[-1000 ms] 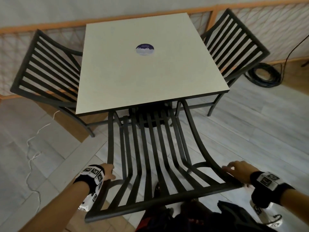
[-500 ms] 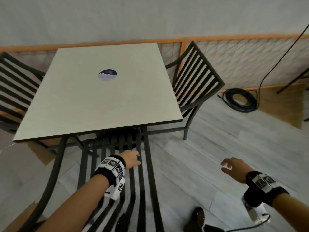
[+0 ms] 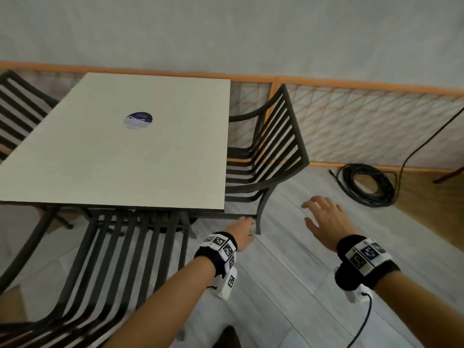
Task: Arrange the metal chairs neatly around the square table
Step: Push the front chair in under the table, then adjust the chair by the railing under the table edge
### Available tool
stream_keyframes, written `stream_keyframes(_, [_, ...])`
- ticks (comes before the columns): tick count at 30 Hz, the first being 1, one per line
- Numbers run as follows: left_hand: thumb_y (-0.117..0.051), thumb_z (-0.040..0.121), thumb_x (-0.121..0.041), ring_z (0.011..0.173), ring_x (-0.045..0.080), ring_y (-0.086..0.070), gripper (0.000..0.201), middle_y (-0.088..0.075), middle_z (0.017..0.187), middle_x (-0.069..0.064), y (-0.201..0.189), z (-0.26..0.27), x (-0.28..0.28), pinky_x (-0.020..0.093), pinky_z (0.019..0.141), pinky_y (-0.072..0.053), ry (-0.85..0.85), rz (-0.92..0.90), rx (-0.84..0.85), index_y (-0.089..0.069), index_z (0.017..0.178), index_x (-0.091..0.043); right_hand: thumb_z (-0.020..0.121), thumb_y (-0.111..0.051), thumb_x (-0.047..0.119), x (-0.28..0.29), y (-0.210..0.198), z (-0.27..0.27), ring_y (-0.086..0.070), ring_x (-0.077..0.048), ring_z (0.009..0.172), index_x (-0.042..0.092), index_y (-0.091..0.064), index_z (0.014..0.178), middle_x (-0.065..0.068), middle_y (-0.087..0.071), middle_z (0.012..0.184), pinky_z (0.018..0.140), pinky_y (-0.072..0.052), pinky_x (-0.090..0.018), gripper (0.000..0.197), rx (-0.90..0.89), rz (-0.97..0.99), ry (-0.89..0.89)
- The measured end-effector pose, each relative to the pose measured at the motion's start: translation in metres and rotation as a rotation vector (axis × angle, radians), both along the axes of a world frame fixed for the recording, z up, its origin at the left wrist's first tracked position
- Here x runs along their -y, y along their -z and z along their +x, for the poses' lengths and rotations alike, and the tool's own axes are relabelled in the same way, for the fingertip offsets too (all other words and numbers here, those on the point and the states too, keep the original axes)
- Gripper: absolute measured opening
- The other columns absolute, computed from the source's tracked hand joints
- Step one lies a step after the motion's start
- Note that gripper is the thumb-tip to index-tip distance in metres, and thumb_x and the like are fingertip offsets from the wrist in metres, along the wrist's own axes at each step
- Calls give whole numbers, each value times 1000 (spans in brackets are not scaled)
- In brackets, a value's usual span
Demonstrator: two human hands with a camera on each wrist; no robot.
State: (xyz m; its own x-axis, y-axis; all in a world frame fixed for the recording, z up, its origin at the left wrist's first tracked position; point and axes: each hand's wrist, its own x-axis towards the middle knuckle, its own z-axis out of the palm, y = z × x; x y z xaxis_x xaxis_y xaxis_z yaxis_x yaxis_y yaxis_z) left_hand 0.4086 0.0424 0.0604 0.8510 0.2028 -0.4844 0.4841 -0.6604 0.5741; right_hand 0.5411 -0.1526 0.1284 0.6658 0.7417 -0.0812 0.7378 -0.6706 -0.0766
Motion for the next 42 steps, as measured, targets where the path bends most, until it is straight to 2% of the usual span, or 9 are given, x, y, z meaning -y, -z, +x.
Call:
stream_keyframes(15, [-51,93,-17,145,41,1,65,4,159,12,144,196,-79,54,116,-24,-488,132,-148,-15,146,-29,78,-64,41,-110,40,193,-45,-27,127,22,-60,113,-5,-57,130,96,-42,-53,40,70,-220,-192])
stream_keyframes(19, [-54,92,-29,141,48,14,60,8,160,9,180,213,-99,67,114,-13,-382,171,-236,-24,142,-40,77,-50,58,-121,72,215,-64,-28,103,22,-68,99,-2,-73,96,110,-13,-52,46,58,-342,-264])
stream_keyframes(21, [-58,89,-31,140,50,13,56,-4,160,7,194,217,-105,75,108,-12,-331,187,-278,-33,139,-38,51,-85,43,-126,87,221,-67,-32,85,19,-72,87,-4,-73,75,112,8,-50,46,97,-348,-247])
stream_keyframes(24, [-92,44,-21,129,55,-32,68,-66,119,4,200,218,-108,79,75,-41,-291,367,-243,-66,104,-38,34,-94,30,-134,100,227,-66,-33,67,17,-72,66,-4,-66,54,107,-10,-59,41,104,-339,-233])
stream_keyframes(26, [-95,16,-18,115,52,-44,81,-73,90,-9,219,221,-110,68,60,-50,-352,438,-163,-64,87,-43,32,-94,31,-139,101,233,-65,-32,65,16,-71,63,-5,-64,52,92,-27,-62,41,39,-387,-213])
stream_keyframes(30, [-94,26,-17,119,55,-37,83,-70,96,-13,220,227,-113,73,63,-47,-337,387,-175,-53,94,-42,19,-95,30,-141,105,246,-63,-34,70,13,-73,67,-7,-64,56,66,-40,-53,55,-88,-535,-135])
stream_keyframes(33, [-60,84,-6,140,52,10,48,-47,139,3,202,234,-114,86,95,-6,-261,207,-122,-48,124,-30,60,-79,50,-156,87,246,-54,-22,105,31,-67,100,5,-68,94,75,-49,-43,46,-76,-650,-130])
stream_keyframes(35, [-47,93,-8,137,42,25,42,-39,144,6,200,233,-117,81,102,2,-260,165,-99,-44,129,-28,85,-52,53,-160,85,249,-37,-12,124,38,-45,125,14,-53,124,96,-41,-34,44,42,-472,-241])
stream_keyframes(42, [-54,85,-2,140,51,-4,52,-46,140,7,206,199,-111,73,108,-10,-221,230,-137,-44,131,-26,99,-34,29,-143,90,225,-35,-13,130,21,-35,134,3,-41,139,115,-18,-31,36,-99,-591,-507])
